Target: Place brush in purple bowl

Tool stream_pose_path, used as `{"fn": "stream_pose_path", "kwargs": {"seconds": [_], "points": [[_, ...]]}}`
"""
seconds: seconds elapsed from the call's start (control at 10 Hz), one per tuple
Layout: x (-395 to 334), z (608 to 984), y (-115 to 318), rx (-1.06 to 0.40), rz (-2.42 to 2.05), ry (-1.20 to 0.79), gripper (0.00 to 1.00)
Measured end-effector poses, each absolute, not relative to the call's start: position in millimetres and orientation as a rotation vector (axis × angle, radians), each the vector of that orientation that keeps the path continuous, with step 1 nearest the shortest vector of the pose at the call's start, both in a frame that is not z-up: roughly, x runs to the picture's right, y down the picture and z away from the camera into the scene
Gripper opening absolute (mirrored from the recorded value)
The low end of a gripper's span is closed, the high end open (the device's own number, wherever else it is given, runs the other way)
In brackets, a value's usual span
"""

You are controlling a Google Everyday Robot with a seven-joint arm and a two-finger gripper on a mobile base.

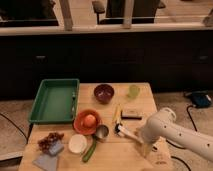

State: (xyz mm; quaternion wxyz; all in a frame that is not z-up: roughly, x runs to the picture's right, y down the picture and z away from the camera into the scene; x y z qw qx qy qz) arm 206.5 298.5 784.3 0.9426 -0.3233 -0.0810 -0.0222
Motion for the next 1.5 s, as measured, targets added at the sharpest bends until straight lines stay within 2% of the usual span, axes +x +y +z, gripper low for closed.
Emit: {"fn": "stream_pose_path", "kwargs": {"seconds": [0.5, 0.6, 0.7, 0.8, 0.9, 1.3, 1.4, 1.5], "points": [[201.2, 781.6, 297.8, -0.651, -0.069, -0.157, 0.8], [199.0, 781.7, 297.4, -0.65, -0.078, -0.156, 0.77], [196.2, 782.6, 296.6, -0.65, -0.088, -0.156, 0.67], [196.1, 782.6, 296.6, -0.65, -0.089, -0.156, 0.66], [192.9, 784.1, 295.0, -0.654, -0.1, -0.154, 0.46], [189.2, 787.1, 294.2, -0.67, -0.112, -0.157, 0.06], [189.9, 787.4, 294.5, -0.674, -0.111, -0.156, 0.01], [191.1, 787.5, 294.3, -0.677, -0.109, -0.154, 0.0]]}}
